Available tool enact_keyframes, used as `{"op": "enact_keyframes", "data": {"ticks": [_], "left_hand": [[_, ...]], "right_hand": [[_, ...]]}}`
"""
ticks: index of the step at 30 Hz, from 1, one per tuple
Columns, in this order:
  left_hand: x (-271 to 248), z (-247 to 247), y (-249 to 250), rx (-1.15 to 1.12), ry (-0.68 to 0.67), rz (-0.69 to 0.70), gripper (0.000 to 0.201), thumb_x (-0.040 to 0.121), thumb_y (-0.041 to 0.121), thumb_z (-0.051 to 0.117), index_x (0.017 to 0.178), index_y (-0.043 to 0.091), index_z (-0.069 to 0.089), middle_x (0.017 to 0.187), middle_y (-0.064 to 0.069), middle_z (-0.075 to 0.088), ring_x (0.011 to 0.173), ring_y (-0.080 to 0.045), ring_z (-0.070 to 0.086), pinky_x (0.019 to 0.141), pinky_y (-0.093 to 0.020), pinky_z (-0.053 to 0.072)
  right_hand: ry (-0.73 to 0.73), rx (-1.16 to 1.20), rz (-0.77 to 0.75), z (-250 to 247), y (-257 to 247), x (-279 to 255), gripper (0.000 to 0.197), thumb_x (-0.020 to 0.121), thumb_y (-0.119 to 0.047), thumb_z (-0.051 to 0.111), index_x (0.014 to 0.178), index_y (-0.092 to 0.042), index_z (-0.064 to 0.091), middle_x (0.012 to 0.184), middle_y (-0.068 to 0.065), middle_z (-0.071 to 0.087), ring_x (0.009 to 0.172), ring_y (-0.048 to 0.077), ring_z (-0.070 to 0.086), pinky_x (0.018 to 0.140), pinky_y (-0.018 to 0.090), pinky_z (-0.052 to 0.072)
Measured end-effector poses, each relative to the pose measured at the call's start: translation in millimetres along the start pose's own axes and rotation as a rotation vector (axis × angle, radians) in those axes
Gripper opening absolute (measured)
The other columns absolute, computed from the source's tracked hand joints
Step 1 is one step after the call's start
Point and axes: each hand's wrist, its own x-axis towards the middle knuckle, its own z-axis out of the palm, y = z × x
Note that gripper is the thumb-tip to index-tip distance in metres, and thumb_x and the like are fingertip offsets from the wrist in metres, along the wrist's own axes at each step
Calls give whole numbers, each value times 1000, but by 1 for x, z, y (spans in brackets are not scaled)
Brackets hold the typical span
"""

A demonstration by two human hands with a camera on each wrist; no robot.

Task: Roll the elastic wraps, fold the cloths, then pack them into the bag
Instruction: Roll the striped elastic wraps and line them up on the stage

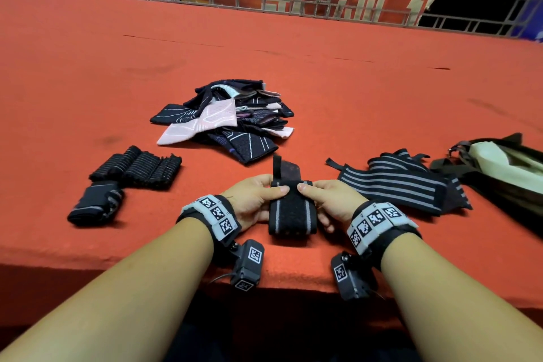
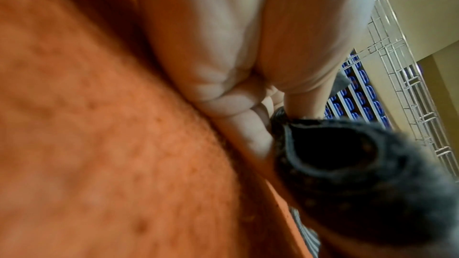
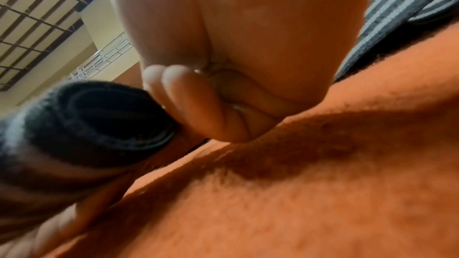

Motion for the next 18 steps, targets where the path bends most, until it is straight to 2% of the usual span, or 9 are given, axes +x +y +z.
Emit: {"op": "enact_keyframes", "data": {"ticks": [2,5,8,10,11,12,14,15,18], "left_hand": [[0,1,1,21,-10,-3,40,97,9,63,136,9,57,133,-17,65,110,-28,68,84,-38,60],[0,1,1,38,-17,-9,37,97,7,63,134,9,59,128,-16,68,98,-25,72,78,-37,61],[1,0,1,42,-15,-9,37,97,6,62,134,9,59,130,-18,66,97,-26,71,81,-40,60],[1,1,2,-14,25,9,36,98,4,61,134,6,58,128,-19,67,95,-25,73,74,-39,64],[1,0,3,-64,56,24,35,98,2,59,133,5,59,124,-18,69,91,-23,74,67,-36,64],[1,-1,4,-119,87,37,34,99,1,57,132,4,60,120,-18,71,86,-22,75,61,-33,62],[2,-4,5,-210,122,52,32,99,0,55,131,3,61,115,-20,72,81,-23,76,57,-31,61],[2,-5,5,-233,128,56,32,99,0,55,131,3,61,116,-22,71,80,-24,76,58,-31,61],[2,-5,5,-221,124,56,32,100,2,55,131,2,62,120,-24,70,82,-23,76,60,-30,62]], "right_hand": [[-4,-19,11,0,0,-1,37,100,-37,60,106,-1,64,48,-2,48,37,14,39,37,21,31],[-13,-21,28,-1,-2,-4,31,100,-34,59,101,-4,66,45,-1,46,37,14,38,38,22,31],[17,-59,27,2,-5,-7,32,100,-35,59,96,-3,65,43,3,46,34,16,38,39,23,32],[56,-69,-15,5,-9,-8,28,101,-31,57,102,-4,61,42,3,49,32,17,41,37,23,34],[71,-34,-42,5,-11,-9,20,102,-26,55,111,-8,59,43,2,52,33,17,44,35,23,35],[71,38,-60,5,-14,-10,19,102,-19,52,121,-17,58,47,3,57,35,17,47,34,23,37],[17,204,-64,6,-16,-16,46,98,-4,46,129,-37,57,66,8,69,44,21,54,36,25,43],[-21,254,-69,6,-15,-19,55,95,1,43,129,-39,59,76,10,72,48,22,56,40,26,45],[-114,297,-101,8,-4,-30,68,86,18,40,133,-27,60,94,10,73,63,26,64,50,28,50]]}}
